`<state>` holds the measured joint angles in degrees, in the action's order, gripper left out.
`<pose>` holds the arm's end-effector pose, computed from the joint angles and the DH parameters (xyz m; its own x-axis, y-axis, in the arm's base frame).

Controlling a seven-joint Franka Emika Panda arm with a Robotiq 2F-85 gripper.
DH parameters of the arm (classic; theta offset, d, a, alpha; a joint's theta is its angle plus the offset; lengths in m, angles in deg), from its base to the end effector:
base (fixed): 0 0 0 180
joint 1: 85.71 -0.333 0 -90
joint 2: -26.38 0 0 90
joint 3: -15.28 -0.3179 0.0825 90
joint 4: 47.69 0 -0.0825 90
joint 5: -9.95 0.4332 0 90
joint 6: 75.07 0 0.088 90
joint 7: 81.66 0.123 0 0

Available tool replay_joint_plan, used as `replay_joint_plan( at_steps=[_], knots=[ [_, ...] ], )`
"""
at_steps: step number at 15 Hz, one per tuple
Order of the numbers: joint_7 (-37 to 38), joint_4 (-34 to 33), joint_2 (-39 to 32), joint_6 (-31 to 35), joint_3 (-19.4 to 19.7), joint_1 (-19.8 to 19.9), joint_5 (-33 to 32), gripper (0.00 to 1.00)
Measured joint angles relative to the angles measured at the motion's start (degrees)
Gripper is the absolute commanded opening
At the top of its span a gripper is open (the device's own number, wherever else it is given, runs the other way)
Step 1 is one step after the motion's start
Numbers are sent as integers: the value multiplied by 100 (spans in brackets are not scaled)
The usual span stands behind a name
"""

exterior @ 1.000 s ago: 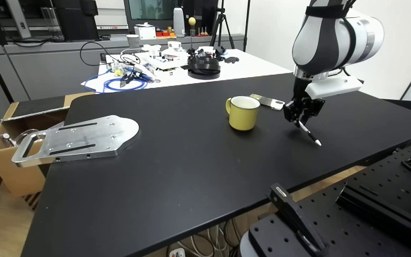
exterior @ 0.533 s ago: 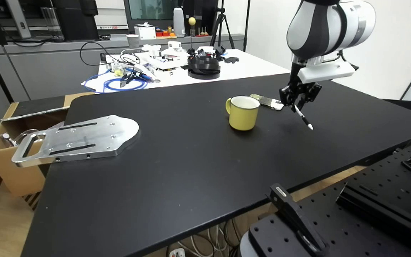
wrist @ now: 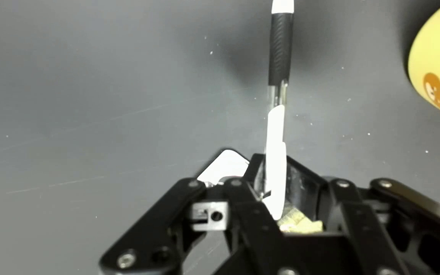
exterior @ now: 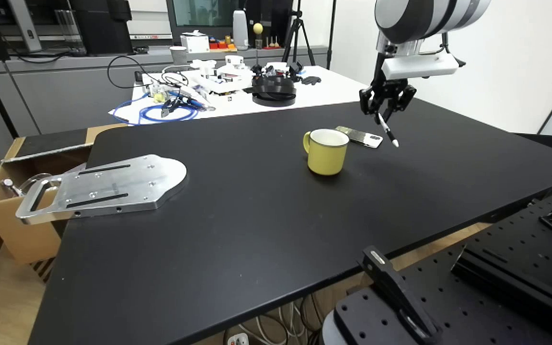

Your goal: Put the pen in the mug

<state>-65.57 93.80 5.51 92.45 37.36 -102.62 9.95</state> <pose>0.5014 -0.0636 0.1126 0.9349 -0.3234 0.1461 -0.3389 -0.9358 0.0972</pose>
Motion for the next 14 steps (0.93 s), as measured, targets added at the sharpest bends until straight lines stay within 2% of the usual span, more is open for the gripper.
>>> replay_joint_plan(
  at_steps=[8, 14],
  knots=[
    [1301, -307, 563, -668, -28, -314, -1192, 4],
    [2190, -461, 786, -1061, -519, -354, -1866, 4]
  ],
)
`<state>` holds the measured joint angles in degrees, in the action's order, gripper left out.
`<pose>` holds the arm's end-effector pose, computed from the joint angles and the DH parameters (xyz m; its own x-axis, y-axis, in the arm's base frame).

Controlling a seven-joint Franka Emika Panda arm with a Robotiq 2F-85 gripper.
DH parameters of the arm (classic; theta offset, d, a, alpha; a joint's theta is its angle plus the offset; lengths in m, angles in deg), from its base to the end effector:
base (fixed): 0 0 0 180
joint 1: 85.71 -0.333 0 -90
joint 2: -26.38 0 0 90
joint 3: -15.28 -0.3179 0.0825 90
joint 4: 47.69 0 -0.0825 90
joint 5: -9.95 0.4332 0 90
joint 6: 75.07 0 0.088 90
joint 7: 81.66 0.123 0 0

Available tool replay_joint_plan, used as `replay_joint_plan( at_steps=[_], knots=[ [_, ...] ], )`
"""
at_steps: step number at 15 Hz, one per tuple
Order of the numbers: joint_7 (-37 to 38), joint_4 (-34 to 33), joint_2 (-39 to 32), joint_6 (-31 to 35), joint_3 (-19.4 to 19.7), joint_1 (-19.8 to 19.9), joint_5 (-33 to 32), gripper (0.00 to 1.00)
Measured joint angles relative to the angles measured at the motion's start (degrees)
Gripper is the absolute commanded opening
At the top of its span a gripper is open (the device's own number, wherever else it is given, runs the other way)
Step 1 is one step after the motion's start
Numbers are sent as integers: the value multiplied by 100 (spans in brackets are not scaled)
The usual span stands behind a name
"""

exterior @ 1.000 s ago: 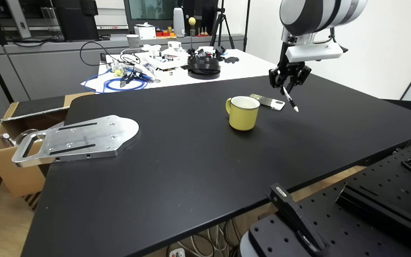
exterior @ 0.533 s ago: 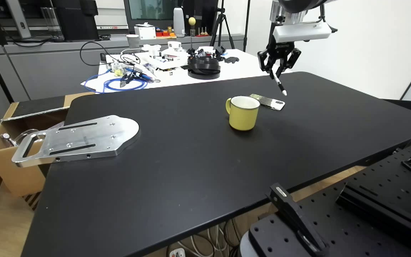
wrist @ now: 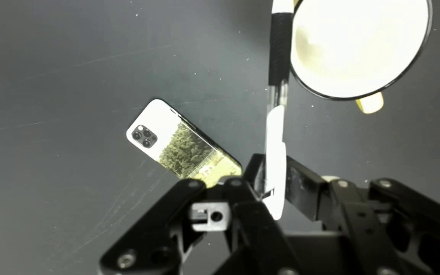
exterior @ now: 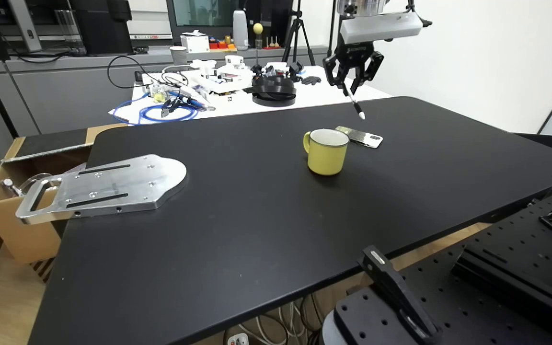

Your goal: Put the pen in the mug

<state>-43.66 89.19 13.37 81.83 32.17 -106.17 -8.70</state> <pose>0.5416 0.0383 0.1834 0.9391 -0.2742 0.2072 -0.3031 -0.9450 0.1233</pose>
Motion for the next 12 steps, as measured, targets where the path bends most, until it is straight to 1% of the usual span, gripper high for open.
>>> replay_joint_plan(
  at_steps=[3, 6, 8, 12],
  knots=[
    [263, -20, 25, 16, -263, 51, -137, 4],
    [565, -10, 16, 258, -364, 88, -453, 4],
    [818, 6, -3, 498, -327, 70, -760, 4],
    [1196, 55, -64, 918, -79, -85, -1243, 4]
  ],
)
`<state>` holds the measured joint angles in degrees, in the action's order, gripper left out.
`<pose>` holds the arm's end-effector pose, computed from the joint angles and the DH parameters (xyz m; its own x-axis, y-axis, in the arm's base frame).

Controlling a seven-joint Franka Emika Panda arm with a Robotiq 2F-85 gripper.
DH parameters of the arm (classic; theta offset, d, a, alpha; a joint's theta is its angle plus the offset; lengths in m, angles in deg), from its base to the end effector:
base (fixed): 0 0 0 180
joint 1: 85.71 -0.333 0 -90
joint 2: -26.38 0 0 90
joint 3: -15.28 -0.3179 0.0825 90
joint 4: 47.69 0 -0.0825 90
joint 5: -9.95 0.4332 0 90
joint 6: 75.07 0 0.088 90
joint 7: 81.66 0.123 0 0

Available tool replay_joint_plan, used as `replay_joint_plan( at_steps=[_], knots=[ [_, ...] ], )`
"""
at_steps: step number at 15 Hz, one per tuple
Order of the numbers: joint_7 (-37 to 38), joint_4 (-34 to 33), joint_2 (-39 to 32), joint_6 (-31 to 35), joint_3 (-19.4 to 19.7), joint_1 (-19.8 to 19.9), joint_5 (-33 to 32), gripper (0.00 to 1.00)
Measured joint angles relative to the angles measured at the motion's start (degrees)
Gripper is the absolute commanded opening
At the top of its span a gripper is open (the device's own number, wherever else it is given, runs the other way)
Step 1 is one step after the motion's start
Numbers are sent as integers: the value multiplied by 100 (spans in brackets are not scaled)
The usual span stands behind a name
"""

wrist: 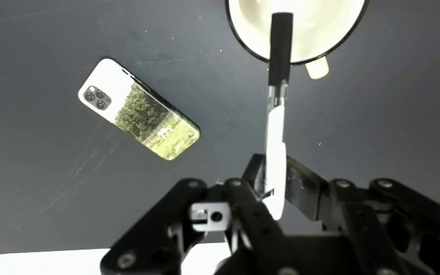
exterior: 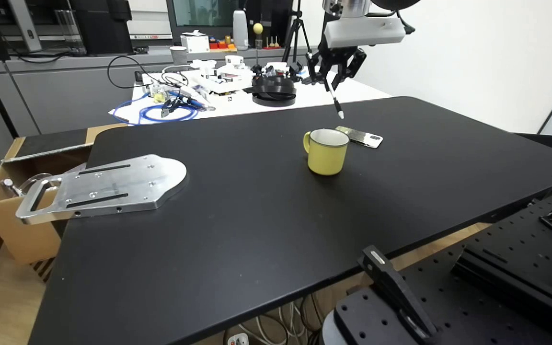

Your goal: Put the pen in the mug

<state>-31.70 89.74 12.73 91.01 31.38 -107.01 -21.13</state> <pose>0.5435 0.0730 0.1866 0.9123 -0.2231 0.3434 -0.2624 -0.9623 0.0720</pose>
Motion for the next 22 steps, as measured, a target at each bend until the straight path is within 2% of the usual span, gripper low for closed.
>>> replay_joint_plan(
  at_steps=[4, 8, 12, 18, 22],
  knots=[
    [386, 6, -157, 378, 284, -180, -431, 4],
    [948, 2, -376, 837, 793, -576, -1026, 4],
    [1524, -13, -608, 1251, 1445, -1185, -1417, 4],
    [1981, -10, -1081, 1740, 2381, -2216, -1442, 4],
    [2143, 12, -1483, 2028, 2840, -2783, -1339, 4]
  ],
)
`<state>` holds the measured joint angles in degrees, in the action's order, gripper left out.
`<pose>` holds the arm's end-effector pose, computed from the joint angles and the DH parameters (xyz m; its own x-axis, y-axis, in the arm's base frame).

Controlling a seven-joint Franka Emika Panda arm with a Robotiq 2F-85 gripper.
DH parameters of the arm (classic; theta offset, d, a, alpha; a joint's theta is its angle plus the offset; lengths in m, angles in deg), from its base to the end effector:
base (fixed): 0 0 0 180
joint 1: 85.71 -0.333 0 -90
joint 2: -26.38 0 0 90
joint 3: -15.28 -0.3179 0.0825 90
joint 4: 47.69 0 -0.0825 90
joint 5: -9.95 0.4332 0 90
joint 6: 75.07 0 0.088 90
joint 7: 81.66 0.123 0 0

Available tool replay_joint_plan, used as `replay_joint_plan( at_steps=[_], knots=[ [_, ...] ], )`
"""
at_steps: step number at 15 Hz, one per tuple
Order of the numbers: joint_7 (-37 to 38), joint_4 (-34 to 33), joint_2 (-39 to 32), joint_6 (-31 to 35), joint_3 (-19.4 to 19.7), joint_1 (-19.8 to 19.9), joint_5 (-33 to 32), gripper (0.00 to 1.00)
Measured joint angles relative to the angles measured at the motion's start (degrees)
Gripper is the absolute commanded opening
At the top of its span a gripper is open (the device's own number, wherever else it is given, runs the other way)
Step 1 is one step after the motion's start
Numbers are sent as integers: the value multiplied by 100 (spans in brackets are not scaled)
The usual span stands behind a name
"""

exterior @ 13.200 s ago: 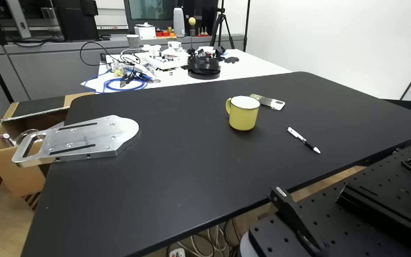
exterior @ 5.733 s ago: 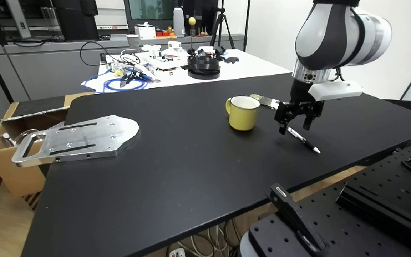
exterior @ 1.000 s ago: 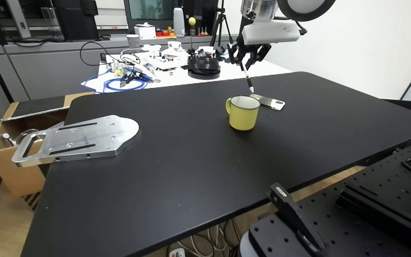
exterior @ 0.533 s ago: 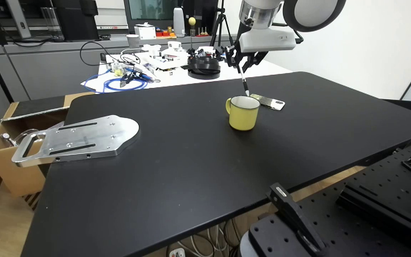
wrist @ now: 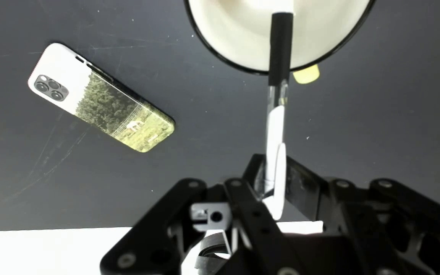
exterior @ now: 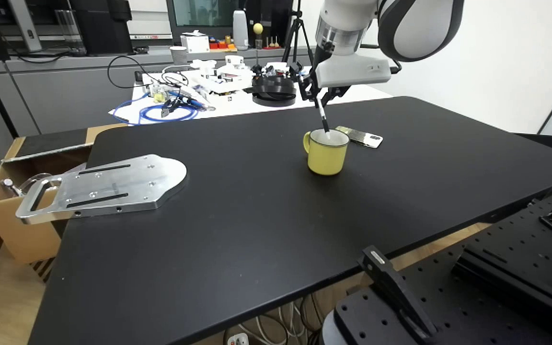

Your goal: Put the pen in the mug

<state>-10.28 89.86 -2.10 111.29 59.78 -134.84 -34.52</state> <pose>0.5276 0.0818 0.1344 0.8527 -0.1875 0.4876 -0.2422 -0.9689 0.0510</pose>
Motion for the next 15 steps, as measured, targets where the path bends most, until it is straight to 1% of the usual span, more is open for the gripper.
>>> replay_joint_plan(
  at_steps=[4, 9, 10, 11, 13, 15],
  knots=[
    [44, 76, -367, 239, 230, -371, 284, 4],
    [44, 213, -652, 403, 280, -590, 642, 4],
    [44, 233, -683, 410, 280, -613, 683, 19],
    [44, 255, -708, 412, 280, -634, 735, 43],
    [44, 279, -727, 418, 281, -652, 796, 46],
    [43, 282, -728, 416, 281, -656, 860, 59]
  ],
)
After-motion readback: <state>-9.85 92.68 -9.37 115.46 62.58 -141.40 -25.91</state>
